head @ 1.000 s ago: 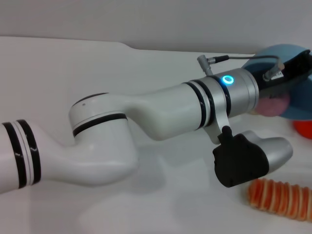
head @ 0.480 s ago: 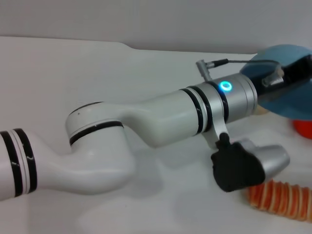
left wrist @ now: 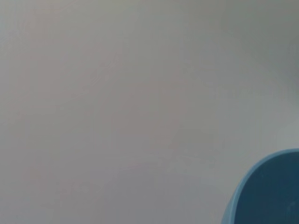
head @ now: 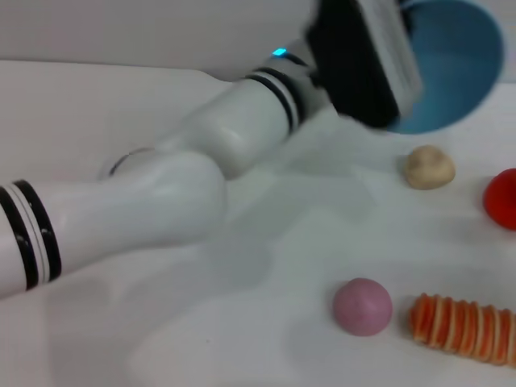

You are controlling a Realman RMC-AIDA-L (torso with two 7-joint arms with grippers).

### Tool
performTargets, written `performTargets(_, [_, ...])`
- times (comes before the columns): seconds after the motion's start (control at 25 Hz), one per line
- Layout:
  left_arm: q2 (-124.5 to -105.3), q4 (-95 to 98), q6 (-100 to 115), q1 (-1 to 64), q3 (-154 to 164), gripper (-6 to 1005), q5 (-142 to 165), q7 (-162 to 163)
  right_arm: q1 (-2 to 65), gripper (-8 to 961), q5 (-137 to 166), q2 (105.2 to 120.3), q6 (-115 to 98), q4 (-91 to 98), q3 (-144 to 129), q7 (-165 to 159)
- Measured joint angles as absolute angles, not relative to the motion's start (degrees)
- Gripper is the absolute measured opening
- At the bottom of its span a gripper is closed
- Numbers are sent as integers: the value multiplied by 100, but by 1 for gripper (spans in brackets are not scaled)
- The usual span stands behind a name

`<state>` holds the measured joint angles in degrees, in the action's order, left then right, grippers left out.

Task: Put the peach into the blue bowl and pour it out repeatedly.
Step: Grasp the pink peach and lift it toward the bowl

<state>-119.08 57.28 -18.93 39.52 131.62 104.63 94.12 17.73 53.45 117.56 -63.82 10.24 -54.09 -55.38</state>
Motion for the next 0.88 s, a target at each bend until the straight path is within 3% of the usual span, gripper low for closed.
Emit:
performTargets(0.28, [-11868,5104,-971,4150,12417,-2,7955,9747,2147,582,9586,11773,-6579,2475,-5590,-8938])
performTargets(0.48, [-11847,4721,45,4121,11781,-2,7108,9833,2439,582,10607,11808,-6934,2698,-5590,-9760])
performTargets(0.88, [-11865,4684,48,3952,11823,-1,7078,9889,2783,583,11056,11838,-7032,2537,-6035,-9905])
